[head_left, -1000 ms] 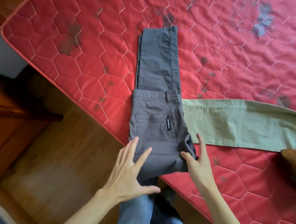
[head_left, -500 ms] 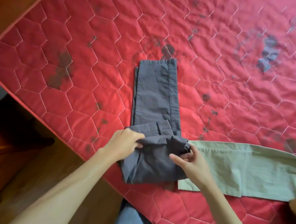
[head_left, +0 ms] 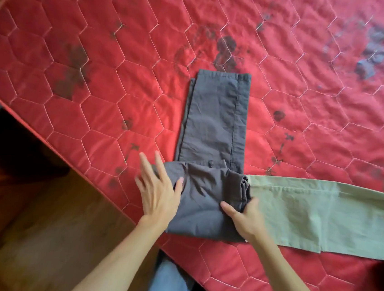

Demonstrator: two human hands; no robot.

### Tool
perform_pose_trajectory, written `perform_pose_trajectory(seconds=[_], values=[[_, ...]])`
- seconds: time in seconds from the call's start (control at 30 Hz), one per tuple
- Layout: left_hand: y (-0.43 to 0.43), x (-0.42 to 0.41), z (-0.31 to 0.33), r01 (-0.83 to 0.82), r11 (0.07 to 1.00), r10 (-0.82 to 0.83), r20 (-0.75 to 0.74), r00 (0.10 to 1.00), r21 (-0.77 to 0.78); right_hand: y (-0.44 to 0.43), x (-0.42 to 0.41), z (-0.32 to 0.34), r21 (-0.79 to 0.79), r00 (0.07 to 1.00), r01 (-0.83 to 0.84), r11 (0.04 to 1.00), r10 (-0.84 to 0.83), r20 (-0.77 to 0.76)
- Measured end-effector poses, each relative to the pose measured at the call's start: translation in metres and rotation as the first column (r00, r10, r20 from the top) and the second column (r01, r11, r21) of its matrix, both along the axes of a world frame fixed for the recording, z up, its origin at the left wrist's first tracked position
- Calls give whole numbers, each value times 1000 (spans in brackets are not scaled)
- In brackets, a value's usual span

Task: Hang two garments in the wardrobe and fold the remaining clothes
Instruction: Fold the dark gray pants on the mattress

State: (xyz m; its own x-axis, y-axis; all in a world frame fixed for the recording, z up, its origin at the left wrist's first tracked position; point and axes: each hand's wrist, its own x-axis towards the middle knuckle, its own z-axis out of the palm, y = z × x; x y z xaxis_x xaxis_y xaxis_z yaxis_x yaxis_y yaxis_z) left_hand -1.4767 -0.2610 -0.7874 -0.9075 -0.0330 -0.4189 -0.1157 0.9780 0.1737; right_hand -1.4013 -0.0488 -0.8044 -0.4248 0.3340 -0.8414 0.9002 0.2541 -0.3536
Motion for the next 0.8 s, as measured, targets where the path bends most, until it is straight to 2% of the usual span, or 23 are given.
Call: perform_pose_trajectory(seconds=[0.03, 0.07, 0.13, 0.2, 0.33, 0.43, 0.5, 0.57, 0.67, 0.73, 0.8], values=[[-4, 13, 4, 181, 983, -182, -69, 981, -13, -4, 9, 2, -28, 1000, 5, 1000, -6, -28], [-9, 29, 6, 379, 925, -376, -140, 916, -2, -8, 19, 2, -47, 998, 15, 999, -18, -53], [-18, 59, 13, 655, 745, -631, -189, 753, 123, -13, 36, 4, -73, 998, 32, 997, -36, -58], [-29, 86, 22, 762, 626, -756, -111, 645, 168, -11, 50, 10, -113, 998, 46, 993, -50, -34], [-40, 124, 36, 865, 498, -867, 75, 493, 64, -5, 73, 32, -302, 984, 170, 938, -145, 103], [-35, 135, 53, 864, 503, -858, 132, 497, 14, 3, 87, 53, -376, 958, 234, 897, -145, 249], [-25, 129, 76, 857, 512, -856, 125, 501, 69, 10, 94, 65, -400, 943, 246, 883, -122, 310], [-13, 111, 95, 839, 525, -847, 190, 497, 143, 17, 98, 71, -396, 935, 277, 875, -151, 320], [5, 65, 116, 757, 589, -804, 303, 512, 283, 26, 96, 74, -327, 919, 388, 862, -335, 208], [18, 29, 117, 723, 616, -783, 346, 517, 314, 34, 84, 78, -308, 852, 512, 802, -521, 59], [32, -6, 110, 718, 619, -783, 324, 531, 320, 42, 66, 84, -314, 801, 536, 784, -590, -104]])
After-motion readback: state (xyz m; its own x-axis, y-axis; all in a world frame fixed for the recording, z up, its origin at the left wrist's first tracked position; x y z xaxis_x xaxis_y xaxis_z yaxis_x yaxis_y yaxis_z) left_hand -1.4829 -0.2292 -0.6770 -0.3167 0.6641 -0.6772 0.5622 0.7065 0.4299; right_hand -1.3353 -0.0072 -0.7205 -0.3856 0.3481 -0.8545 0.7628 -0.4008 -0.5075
